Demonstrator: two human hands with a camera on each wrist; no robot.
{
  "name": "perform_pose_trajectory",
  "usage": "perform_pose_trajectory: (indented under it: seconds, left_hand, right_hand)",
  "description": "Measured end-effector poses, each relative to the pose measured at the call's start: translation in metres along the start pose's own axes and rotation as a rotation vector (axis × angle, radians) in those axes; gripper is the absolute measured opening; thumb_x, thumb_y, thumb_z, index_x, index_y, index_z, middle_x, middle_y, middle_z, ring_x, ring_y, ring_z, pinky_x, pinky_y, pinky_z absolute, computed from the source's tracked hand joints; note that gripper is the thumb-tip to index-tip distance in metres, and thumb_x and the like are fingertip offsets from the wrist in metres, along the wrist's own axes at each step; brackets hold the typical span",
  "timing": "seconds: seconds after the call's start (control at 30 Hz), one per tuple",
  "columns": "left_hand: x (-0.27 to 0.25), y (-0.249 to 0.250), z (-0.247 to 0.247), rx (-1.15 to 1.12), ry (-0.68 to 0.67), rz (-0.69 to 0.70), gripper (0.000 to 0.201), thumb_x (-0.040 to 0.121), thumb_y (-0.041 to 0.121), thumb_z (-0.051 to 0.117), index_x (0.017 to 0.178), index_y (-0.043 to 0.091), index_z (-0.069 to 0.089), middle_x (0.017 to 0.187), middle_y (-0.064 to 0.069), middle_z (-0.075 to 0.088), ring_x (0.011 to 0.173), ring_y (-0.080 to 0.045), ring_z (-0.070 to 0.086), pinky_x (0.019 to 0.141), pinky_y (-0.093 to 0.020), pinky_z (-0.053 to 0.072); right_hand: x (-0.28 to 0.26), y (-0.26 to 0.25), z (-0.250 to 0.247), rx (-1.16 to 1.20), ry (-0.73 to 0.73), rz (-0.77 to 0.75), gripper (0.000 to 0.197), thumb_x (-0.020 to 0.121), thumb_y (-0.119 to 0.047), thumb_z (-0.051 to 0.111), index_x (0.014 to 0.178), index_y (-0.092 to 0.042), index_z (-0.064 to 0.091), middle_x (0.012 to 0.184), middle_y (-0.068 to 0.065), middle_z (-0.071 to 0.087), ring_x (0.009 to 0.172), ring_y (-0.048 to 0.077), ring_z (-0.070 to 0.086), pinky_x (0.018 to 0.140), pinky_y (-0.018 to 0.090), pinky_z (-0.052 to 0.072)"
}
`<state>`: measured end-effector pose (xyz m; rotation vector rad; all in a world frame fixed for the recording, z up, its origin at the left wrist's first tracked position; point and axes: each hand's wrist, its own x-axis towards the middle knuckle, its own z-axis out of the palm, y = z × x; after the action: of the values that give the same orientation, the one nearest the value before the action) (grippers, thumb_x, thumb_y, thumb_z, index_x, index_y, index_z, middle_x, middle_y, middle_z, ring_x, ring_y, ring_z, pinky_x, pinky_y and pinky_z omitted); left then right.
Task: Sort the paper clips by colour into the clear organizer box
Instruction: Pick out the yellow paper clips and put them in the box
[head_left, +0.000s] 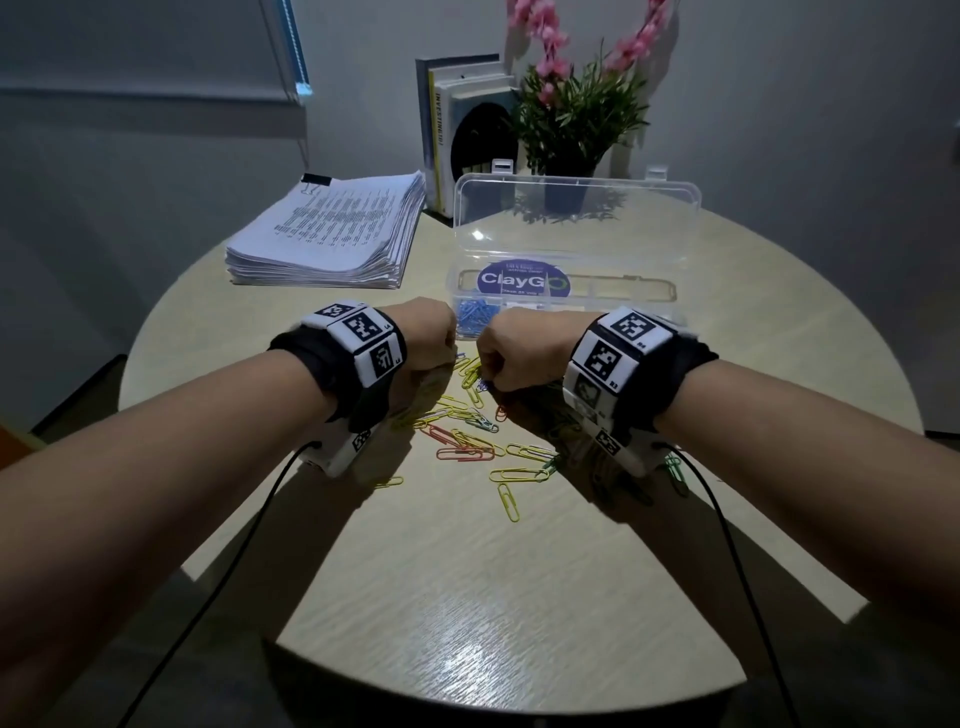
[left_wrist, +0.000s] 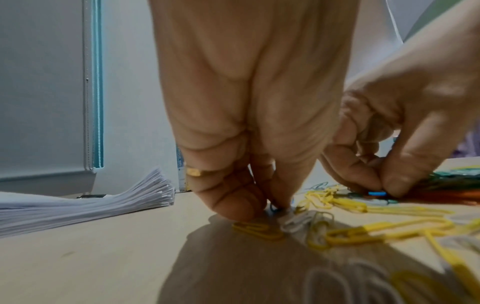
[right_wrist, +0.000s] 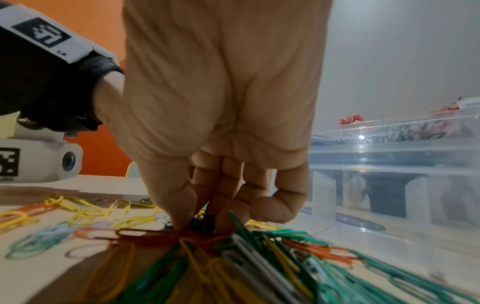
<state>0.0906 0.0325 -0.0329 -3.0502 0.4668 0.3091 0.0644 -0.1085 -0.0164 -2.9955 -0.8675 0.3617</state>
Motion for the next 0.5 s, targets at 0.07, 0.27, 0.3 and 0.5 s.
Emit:
perform_pose_trajectory:
  seconds: [0.07, 0.27, 0.3, 0.5]
  left_hand:
    - [-0.001, -0.001, 0.0, -0.015, -0.002, 0.006, 0.026, 0.095, 0.024, 0.051, 0.11, 0.008, 0.065, 0.108, -0.012, 0.065, 0.097, -0.026, 0.057, 0.076, -0.028, 0.04]
    - [-0.012, -0.019, -0.018, -0.265, -0.011, 0.001, 0.008, 0.094, 0.018, 0.051, 0.091, 0.013, 0.055, 0.091, -0.006, 0.063, 0.084, -0.023, 0.059, 0.075, -0.031, 0.051]
    - [-0.014, -0.023, -0.022, -0.402, -0.001, -0.004, 0.009, 0.095, 0.017, 0.052, 0.088, 0.012, 0.055, 0.09, -0.008, 0.066, 0.082, -0.023, 0.063, 0.075, -0.033, 0.055]
    - [-0.008, -0.024, -0.04, -0.668, 0.341, -0.018, 0.009, 0.095, 0.019, 0.055, 0.093, 0.012, 0.059, 0.081, -0.002, 0.062, 0.07, -0.014, 0.061, 0.066, -0.025, 0.053]
  right_hand:
    - [0.0, 0.001, 0.0, 0.014, 0.008, 0.005, 0.024, 0.089, -0.018, 0.059, 0.11, -0.008, 0.065, 0.101, 0.008, 0.064, 0.084, 0.018, 0.054, 0.055, 0.017, 0.039]
    - [-0.004, 0.005, -0.001, 0.092, 0.014, 0.009, 0.019, 0.088, -0.017, 0.06, 0.105, -0.011, 0.063, 0.091, 0.002, 0.056, 0.082, 0.016, 0.052, 0.053, 0.015, 0.038]
    - [-0.004, 0.006, -0.001, 0.118, 0.014, 0.005, 0.019, 0.088, -0.014, 0.06, 0.106, -0.011, 0.064, 0.093, 0.001, 0.057, 0.083, 0.015, 0.052, 0.054, 0.014, 0.039]
    - [-0.01, 0.01, -0.001, 0.196, 0.055, 0.009, 0.014, 0.089, -0.015, 0.054, 0.097, -0.011, 0.065, 0.093, 0.004, 0.062, 0.082, 0.017, 0.055, 0.058, 0.018, 0.043]
